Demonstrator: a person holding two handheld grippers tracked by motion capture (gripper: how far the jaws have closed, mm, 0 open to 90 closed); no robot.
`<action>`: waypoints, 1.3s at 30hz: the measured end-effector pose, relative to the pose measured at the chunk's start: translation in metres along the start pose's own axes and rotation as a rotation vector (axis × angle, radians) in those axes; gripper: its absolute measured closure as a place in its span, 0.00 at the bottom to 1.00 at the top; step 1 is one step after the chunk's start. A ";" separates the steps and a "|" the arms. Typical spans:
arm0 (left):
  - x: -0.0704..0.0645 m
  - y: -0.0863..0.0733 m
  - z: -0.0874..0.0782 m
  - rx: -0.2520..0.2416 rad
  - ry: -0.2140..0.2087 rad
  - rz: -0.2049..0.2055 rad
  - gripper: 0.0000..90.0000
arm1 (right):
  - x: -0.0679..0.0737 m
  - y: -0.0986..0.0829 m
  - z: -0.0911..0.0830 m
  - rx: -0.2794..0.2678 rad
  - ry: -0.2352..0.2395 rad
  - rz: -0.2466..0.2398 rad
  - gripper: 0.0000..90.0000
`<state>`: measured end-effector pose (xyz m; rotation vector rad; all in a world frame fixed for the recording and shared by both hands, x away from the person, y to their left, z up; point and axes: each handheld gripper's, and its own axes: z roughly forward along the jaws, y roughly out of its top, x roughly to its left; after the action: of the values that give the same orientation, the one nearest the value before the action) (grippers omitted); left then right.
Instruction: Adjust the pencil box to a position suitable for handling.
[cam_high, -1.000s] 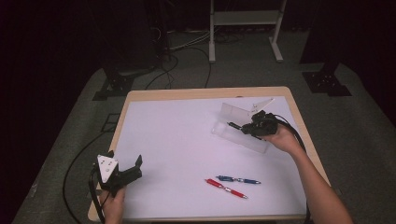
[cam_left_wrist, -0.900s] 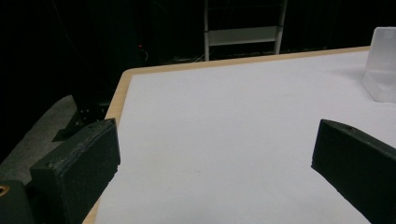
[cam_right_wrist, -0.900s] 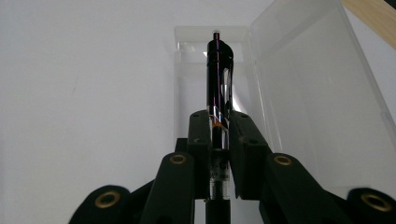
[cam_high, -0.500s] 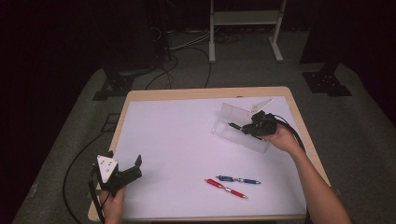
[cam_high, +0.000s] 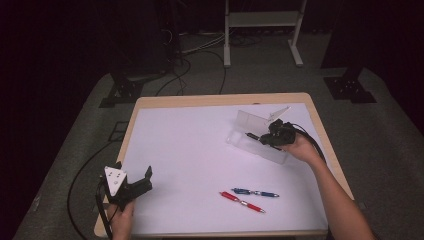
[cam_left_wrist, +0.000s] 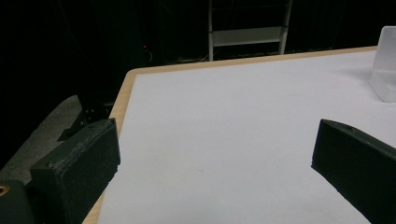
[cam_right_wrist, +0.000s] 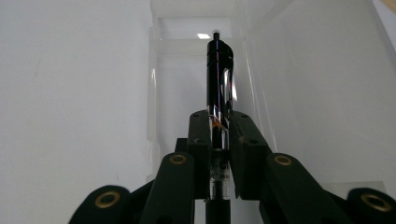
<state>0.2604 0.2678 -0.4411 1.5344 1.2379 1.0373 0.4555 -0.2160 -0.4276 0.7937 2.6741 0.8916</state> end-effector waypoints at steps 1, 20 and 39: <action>0.000 0.000 0.000 -0.001 0.000 -0.001 0.00 | -0.001 0.000 0.001 0.001 0.001 -0.002 0.87; -0.001 0.000 0.000 -0.005 0.000 -0.004 0.00 | -0.003 -0.004 0.011 0.029 0.001 -0.015 0.87; -0.001 0.000 0.000 -0.010 0.000 0.002 0.00 | -0.002 -0.004 0.010 0.029 0.007 -0.015 0.77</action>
<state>0.2602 0.2671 -0.4407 1.5281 1.2300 1.0436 0.4590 -0.2152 -0.4379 0.7768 2.7013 0.8551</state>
